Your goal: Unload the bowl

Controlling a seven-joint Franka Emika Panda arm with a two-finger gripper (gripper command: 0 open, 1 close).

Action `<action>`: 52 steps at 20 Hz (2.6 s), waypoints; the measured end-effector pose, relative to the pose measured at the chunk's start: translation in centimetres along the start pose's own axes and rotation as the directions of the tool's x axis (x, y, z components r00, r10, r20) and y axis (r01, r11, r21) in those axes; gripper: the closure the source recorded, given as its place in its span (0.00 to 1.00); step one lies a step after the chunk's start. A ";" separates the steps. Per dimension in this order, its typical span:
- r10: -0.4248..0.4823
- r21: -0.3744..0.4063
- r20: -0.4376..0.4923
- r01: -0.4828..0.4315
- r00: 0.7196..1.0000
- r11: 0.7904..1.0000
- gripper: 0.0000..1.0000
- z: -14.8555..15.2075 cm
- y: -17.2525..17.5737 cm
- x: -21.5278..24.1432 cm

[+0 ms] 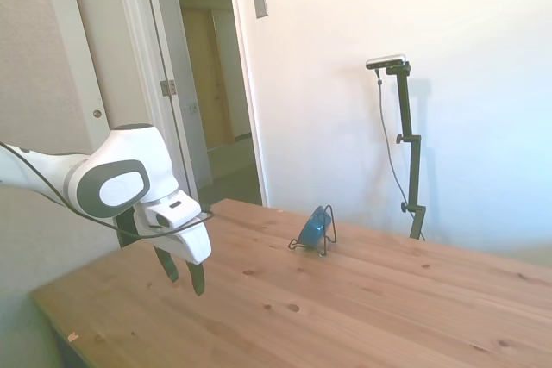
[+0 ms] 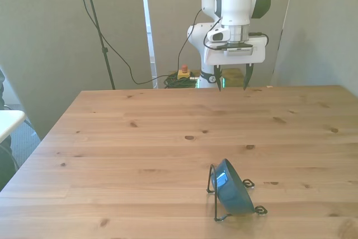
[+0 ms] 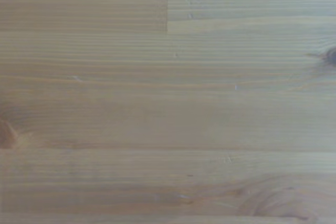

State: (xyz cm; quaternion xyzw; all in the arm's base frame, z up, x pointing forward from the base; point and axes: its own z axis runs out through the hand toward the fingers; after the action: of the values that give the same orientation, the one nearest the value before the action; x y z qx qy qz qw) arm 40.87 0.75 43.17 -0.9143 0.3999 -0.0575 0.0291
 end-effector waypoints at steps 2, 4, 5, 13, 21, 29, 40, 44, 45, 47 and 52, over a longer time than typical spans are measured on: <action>0.000 0.016 0.003 0.000 1.000 1.000 0.00 0.0 0.1 0.3; 0.025 0.055 -0.041 -0.023 0.999 0.998 0.00 -0.9 -0.5 1.7; 0.048 0.073 -0.071 -0.042 0.996 0.996 0.00 -1.6 -1.1 2.9; 0.196 0.101 -0.250 -0.175 0.948 0.979 0.00 -2.1 -10.6 14.0; 0.228 0.122 -0.343 -0.198 0.911 0.973 0.00 0.2 -18.8 17.5; 0.279 0.092 -0.468 -0.267 0.838 0.959 0.00 2.9 -20.2 21.4; 0.297 0.063 -0.536 -0.313 0.790 0.948 0.00 4.9 -22.3 22.5; 0.293 0.039 -0.556 -0.328 0.778 0.944 0.00 5.3 -22.5 22.1; 0.292 0.032 -0.561 -0.332 0.774 0.943 0.00 5.4 -22.5 22.1; 0.291 0.024 -0.571 -0.339 0.768 0.940 1.00 5.5 -22.5 22.0; 0.293 0.016 -0.592 -0.353 0.750 0.935 1.00 6.0 -22.7 22.5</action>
State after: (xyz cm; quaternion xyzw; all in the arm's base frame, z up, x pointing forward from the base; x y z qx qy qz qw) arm 73.28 -0.35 41.28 -0.7687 0.5436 -0.3107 -0.1305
